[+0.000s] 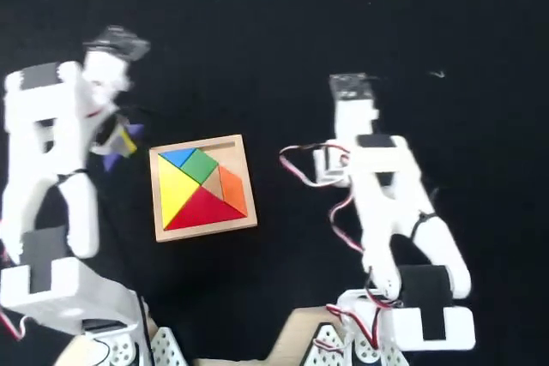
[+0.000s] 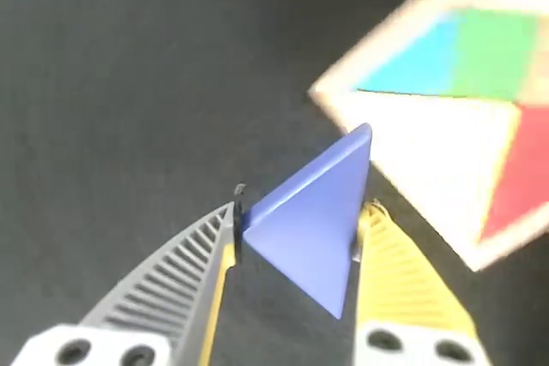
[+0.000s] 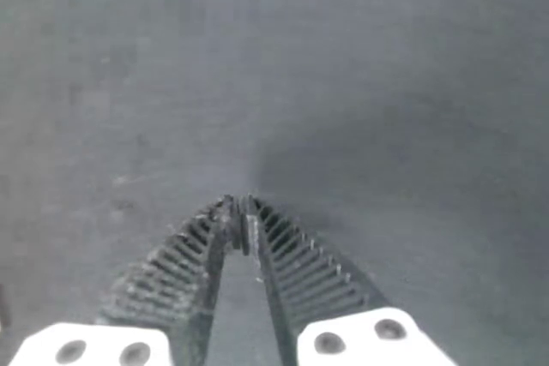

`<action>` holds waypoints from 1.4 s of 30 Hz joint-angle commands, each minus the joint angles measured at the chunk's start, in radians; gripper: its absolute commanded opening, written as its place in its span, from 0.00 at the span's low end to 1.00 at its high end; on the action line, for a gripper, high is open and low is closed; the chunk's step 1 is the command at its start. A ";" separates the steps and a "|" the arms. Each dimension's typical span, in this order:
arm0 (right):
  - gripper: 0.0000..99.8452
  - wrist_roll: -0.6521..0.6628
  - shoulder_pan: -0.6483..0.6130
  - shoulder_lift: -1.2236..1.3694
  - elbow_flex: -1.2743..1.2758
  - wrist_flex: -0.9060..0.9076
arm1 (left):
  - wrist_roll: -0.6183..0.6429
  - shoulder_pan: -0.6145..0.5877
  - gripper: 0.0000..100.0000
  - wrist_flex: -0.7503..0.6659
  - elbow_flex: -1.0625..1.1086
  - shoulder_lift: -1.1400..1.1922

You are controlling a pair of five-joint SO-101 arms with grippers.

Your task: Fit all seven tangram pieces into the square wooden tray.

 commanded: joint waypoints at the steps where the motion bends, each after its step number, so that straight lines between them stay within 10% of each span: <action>1: 0.01 0.003 0.106 -0.008 -0.061 -0.015 | -0.270 0.196 0.17 0.037 -0.094 -0.054; 6: 0.01 0.002 0.222 -0.002 -0.076 -0.035 | -0.491 0.375 0.17 -0.014 -0.090 -0.052; 18: 0.01 0.002 0.275 -0.002 -0.068 -0.086 | -0.523 0.501 0.17 -0.308 0.117 -0.051; 31: 0.01 0.002 0.272 -0.001 -0.059 -0.086 | -0.407 0.403 0.34 -0.310 0.091 -0.064; 42: 0.01 0.198 0.025 -0.042 -0.082 -0.035 | 0.023 -0.004 0.34 0.091 -0.101 -0.264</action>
